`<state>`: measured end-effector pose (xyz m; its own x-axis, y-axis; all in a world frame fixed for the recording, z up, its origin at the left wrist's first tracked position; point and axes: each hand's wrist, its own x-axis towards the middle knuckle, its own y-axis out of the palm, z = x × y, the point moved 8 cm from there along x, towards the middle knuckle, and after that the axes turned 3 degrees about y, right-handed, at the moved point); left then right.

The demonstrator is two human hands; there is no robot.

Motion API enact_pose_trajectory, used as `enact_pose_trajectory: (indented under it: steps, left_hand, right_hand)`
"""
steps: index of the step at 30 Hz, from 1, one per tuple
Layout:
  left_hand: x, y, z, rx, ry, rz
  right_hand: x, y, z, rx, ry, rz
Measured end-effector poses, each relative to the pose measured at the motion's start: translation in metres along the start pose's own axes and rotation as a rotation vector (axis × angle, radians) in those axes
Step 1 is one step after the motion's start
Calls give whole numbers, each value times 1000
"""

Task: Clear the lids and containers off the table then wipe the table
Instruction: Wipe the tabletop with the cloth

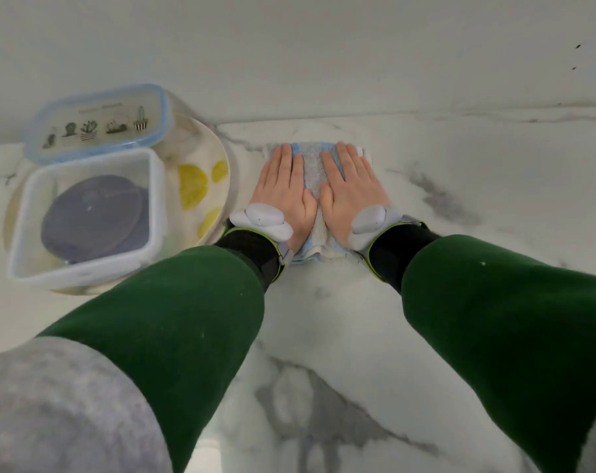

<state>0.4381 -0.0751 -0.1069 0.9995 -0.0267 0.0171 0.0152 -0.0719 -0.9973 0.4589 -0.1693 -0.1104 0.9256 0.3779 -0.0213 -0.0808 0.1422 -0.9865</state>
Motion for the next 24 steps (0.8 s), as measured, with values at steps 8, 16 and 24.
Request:
enact_pose_trajectory:
  steps: [8,16,24]
  left_hand:
    - [52,-1,27,3,-45,-17]
    - [54,-1,48,8,-116,2]
    - [23,-1,45,1,-174,37]
  right_hand:
    - [61,-1,3,12,12,-20]
    - [75,-1,22,13,-25,-13]
    - [47,4,31,17,-78,-8]
